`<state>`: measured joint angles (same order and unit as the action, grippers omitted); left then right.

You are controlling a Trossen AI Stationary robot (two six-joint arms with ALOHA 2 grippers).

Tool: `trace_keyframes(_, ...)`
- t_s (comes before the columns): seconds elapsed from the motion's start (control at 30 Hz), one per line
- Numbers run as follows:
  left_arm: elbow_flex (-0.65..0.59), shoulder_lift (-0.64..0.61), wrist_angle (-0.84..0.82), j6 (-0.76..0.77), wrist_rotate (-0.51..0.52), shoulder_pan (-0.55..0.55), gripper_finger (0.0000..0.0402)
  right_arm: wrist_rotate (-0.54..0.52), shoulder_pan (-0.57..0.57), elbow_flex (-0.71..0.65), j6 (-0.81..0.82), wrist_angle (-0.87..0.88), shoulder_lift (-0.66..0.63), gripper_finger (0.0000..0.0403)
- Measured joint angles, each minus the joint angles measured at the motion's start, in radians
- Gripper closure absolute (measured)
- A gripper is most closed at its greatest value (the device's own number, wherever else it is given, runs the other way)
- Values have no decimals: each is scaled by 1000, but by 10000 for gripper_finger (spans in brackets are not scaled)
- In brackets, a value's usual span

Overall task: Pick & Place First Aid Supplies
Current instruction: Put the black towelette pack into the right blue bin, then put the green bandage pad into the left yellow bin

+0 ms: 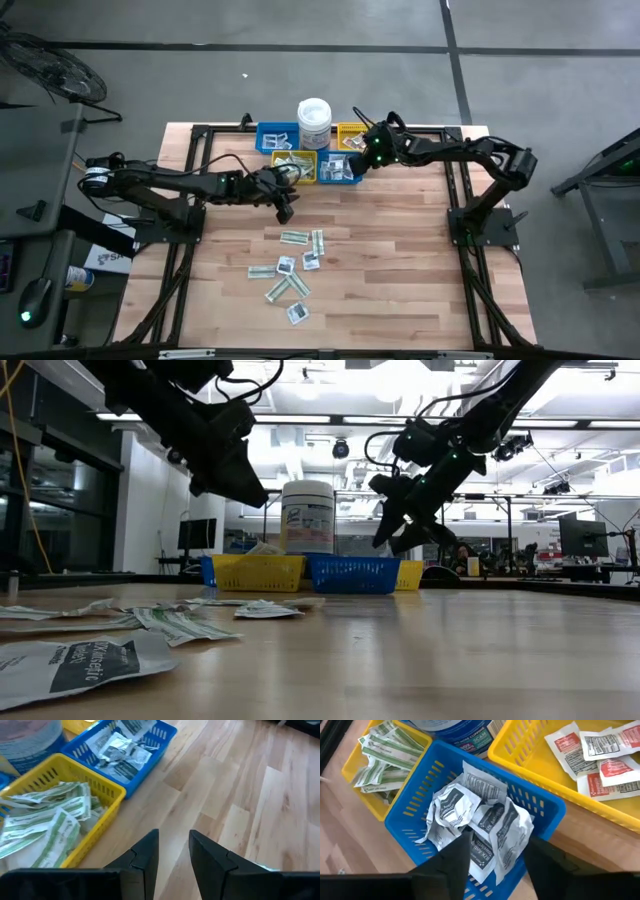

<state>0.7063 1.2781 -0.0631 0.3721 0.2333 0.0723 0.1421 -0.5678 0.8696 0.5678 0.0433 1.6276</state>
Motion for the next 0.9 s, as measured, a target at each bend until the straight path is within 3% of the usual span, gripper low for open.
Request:
trace_keyframes(0.2, 0, 0, -13, 4, -43, 0, 293, 47, -15, -1, 0, 4, -37, 207)
trace_keyframes(0.9, 0, 0, -23, -1, -68, 0, 293, 185, 10, -1, 57, -59, -64, 206)
